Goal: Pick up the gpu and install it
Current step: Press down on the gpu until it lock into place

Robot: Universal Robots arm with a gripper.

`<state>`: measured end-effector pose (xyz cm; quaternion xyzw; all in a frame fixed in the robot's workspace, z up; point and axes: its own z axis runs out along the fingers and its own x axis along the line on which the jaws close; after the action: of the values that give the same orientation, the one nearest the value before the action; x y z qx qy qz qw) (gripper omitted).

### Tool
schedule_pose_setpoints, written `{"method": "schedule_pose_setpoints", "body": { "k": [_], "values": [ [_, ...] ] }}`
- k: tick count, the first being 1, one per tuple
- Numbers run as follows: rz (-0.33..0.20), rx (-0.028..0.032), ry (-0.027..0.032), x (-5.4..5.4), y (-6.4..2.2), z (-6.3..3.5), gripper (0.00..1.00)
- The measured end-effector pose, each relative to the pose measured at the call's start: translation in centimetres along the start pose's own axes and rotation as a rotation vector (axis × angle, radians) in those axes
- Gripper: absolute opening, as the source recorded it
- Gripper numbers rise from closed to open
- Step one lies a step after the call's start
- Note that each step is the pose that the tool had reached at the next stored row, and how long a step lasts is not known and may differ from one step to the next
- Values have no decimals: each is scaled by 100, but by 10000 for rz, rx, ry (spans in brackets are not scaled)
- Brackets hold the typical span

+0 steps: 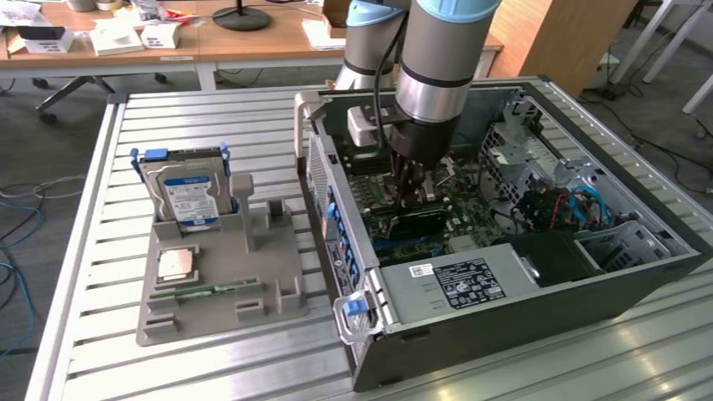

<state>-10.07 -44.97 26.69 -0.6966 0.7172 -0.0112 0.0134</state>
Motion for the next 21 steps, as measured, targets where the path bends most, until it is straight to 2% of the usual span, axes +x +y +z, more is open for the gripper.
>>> {"method": "schedule_pose_setpoints", "body": {
  "k": [21],
  "values": [
    [1,-1,2,0,9,14,11]
  ]
}}
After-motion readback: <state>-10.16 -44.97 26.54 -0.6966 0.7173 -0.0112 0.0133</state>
